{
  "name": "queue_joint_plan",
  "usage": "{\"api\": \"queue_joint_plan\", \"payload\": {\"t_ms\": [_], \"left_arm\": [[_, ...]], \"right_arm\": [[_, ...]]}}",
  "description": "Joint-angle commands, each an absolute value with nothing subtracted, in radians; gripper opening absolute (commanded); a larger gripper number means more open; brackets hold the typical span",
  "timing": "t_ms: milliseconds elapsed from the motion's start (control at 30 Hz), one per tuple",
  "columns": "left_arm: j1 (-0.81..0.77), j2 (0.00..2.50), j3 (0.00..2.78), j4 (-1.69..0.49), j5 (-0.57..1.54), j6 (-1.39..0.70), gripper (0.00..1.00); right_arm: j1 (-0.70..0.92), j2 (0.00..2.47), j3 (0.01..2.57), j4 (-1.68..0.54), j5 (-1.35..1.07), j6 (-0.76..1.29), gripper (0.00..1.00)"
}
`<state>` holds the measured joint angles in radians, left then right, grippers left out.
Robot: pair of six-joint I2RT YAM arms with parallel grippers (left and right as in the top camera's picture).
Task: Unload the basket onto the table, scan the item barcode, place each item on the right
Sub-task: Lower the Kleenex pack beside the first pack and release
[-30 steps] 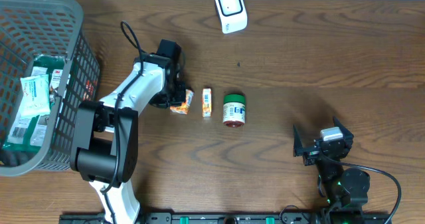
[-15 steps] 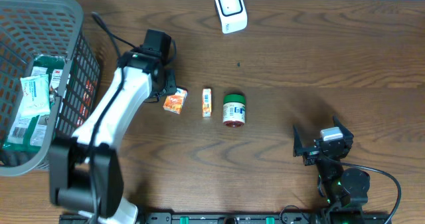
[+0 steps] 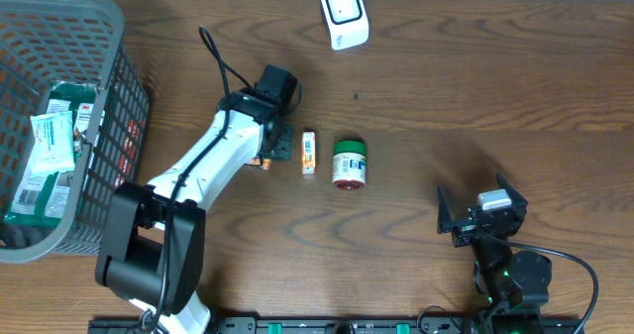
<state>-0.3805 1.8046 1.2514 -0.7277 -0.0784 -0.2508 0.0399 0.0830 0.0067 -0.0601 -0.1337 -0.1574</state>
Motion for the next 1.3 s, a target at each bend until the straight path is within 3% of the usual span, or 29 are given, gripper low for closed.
{"api": "queue_joint_plan", "payload": {"t_ms": [0,267,700,1267], "left_arm": [[-0.324,1.8,1.254,-0.704,-0.207,-0.299,0.42],[-0.218,1.839,1.219,-0.666,-0.201,-0.32,0.38],[-0.22,1.93,1.183,-0.585,0.069,-0.32,0.38],[-0.22,1.928,1.183,-0.531,0.1,-0.308,0.39]], "right_arm": [[0.04,0.079,0.006,-0.064,-0.129,-0.143,0.99],[0.04,0.079,0.006,-0.064,-0.129,-0.143,0.99],[0.04,0.079,0.006,-0.064,-0.129,-0.143,0.99],[0.04,0.079,0.006,-0.064,-0.129,-0.143,0.99]]}}
